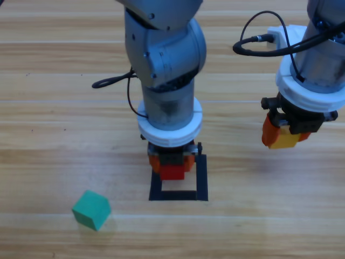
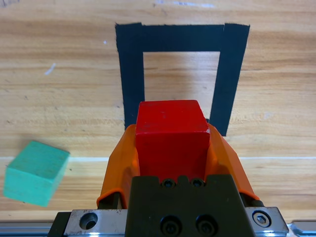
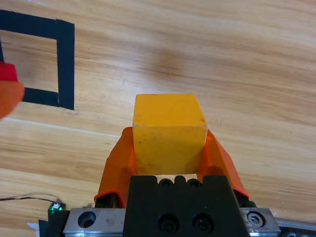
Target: Stack the blocks in the rectangular block: red at the bottom, yellow in the middle, green on top
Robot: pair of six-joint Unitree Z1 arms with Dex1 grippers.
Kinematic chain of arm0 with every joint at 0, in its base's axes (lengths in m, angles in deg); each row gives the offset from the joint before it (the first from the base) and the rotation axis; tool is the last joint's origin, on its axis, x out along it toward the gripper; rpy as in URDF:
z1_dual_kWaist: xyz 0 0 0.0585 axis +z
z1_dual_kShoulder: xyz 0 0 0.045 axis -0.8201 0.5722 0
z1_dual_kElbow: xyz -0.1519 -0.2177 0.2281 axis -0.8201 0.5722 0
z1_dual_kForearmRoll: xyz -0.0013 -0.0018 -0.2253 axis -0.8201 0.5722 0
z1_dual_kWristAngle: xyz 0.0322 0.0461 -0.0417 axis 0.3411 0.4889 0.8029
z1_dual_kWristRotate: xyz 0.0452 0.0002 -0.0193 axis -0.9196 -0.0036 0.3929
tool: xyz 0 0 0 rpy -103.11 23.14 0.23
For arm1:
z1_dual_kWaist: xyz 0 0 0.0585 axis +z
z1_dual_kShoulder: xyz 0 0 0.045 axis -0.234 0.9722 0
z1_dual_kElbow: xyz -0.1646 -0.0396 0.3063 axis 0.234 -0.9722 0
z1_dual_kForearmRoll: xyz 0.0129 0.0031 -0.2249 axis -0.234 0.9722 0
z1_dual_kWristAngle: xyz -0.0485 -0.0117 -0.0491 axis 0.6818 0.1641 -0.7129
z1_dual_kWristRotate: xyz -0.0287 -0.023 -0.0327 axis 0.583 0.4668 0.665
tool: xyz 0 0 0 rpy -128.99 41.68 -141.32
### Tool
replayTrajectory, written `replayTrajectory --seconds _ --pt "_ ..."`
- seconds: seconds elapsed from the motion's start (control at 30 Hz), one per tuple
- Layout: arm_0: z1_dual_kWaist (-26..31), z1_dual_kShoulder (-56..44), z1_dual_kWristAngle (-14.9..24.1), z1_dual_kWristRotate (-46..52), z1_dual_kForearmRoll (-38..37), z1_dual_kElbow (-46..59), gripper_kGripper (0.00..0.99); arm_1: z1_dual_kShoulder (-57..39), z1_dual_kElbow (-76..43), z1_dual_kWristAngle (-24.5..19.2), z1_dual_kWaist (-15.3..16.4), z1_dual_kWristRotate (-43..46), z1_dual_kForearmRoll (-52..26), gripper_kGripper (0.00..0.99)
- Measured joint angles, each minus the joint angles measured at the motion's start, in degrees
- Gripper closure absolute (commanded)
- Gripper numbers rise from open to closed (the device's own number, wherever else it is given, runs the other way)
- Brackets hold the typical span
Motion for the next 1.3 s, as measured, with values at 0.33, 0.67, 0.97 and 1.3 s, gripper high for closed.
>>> replayTrajectory --seconds 0.33,0.67,0.97,1.3 --pt "-1.33 0.01 0.74 0.66 -2.79 -0.20 0.962 -0.01 -0.48 0.06 0.00 0.00 -2.24 0.990" --pt "-1.33 0.49 0.82 0.66 -4.71 1.32 0.962 -0.01 -0.54 0.91 0.00 0.00 -2.37 0.990" --pt "-1.33 1.22 0.83 0.35 -5.88 2.40 0.964 -0.02 -0.87 1.17 0.00 0.01 -2.71 0.990" --pt "-1.33 1.87 1.03 -0.14 -5.91 2.46 0.962 -0.02 -1.18 1.41 0.00 0.01 -2.95 0.990"
